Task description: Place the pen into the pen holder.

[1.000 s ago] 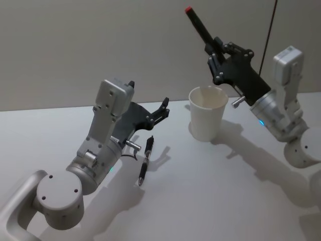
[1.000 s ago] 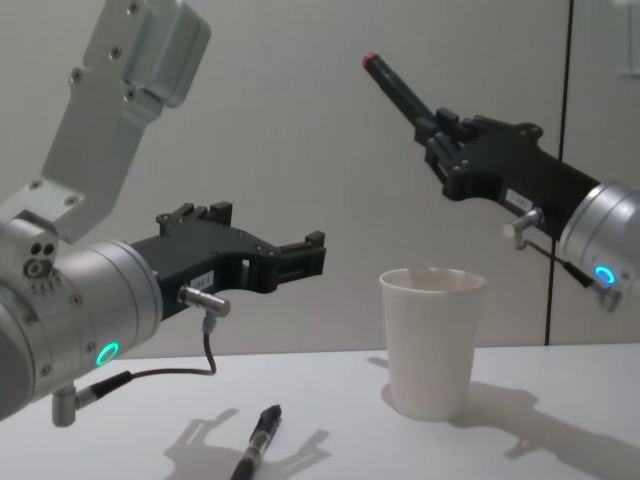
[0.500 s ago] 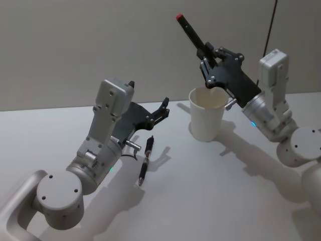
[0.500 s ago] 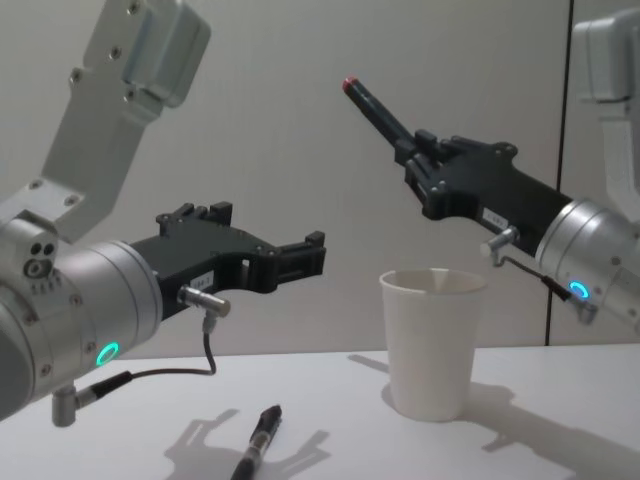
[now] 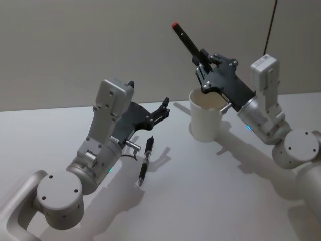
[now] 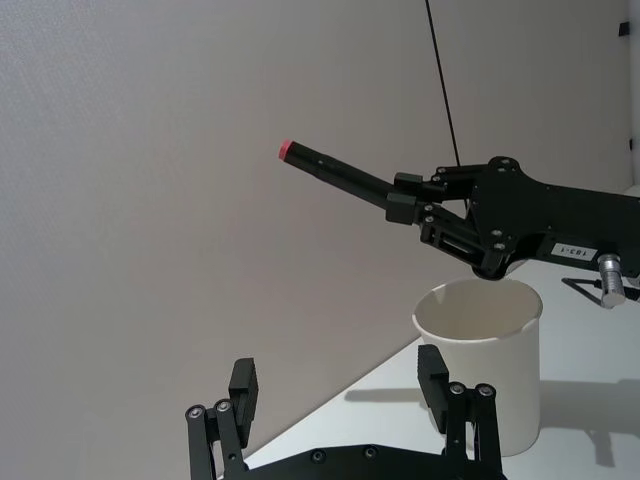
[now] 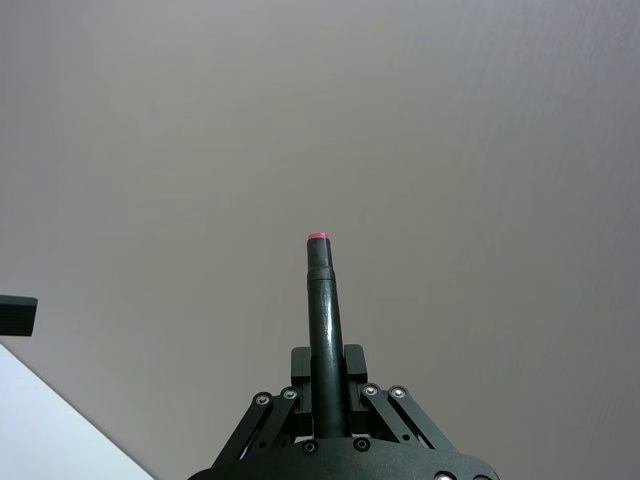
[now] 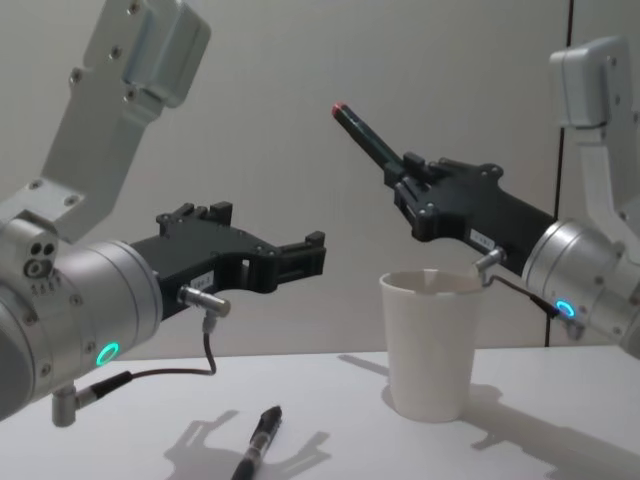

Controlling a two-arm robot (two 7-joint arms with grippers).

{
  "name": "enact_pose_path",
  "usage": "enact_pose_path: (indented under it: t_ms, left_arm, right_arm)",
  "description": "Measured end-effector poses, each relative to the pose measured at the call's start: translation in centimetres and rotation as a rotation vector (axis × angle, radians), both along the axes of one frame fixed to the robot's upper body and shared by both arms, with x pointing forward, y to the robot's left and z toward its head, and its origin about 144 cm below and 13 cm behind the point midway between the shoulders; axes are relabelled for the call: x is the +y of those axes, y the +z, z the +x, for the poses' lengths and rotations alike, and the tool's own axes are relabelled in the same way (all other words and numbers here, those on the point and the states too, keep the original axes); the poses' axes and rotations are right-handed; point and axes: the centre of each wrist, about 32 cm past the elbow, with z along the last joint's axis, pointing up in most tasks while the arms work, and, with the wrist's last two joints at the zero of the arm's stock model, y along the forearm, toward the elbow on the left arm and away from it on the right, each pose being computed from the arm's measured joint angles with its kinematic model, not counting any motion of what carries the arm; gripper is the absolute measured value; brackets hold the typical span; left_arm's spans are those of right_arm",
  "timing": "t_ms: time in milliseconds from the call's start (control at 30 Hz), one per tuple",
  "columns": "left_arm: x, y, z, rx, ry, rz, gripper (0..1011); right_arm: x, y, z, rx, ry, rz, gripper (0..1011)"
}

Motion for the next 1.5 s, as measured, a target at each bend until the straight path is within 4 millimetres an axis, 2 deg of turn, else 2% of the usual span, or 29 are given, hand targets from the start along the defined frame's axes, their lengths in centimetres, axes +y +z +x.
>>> enact_pose_path:
  t_ms: [667,1100,1133,1200,1400,1433,1500]
  left_arm:
    - [0.0,0.0,0.0,0.000,0.000,0.000,1001]
    - [0.0,0.0,0.0,0.000,0.000,0.000,1001]
    - [0.0,0.0,0.0,0.000,0.000,0.000,1001]
    - [0.0,0.0,0.0,0.000,0.000,0.000,1001]
    - [0.0,0.0,0.0,0.000,0.000,0.000,1001]
    - [0.0,0.0,0.0,0.000,0.000,0.000,1001]
    - [0.0,0.0,0.0,0.000,0.000,0.000,1001]
  right_arm:
    - [-0.2,-1.2,-0.2,0.021,0.000,-0.014,193]
    - [-0.3,-1.4,-0.3,0.026,-0.001,-0.016,588]
    - [-0.3,-1.4,-0.3,0.026,-0.001,-0.016,588]
    - [-0.3,-1.4,-0.3,0.026,-0.002,-0.017,684]
    - [-0.3,-1.5,-0.3,0.026,-0.002,-0.017,845]
    - [-0.3,-1.5,-0.3,0.027,-0.002,-0.017,897]
    - [-0.3,-1.5,-0.3,0.027,-0.002,-0.017,923]
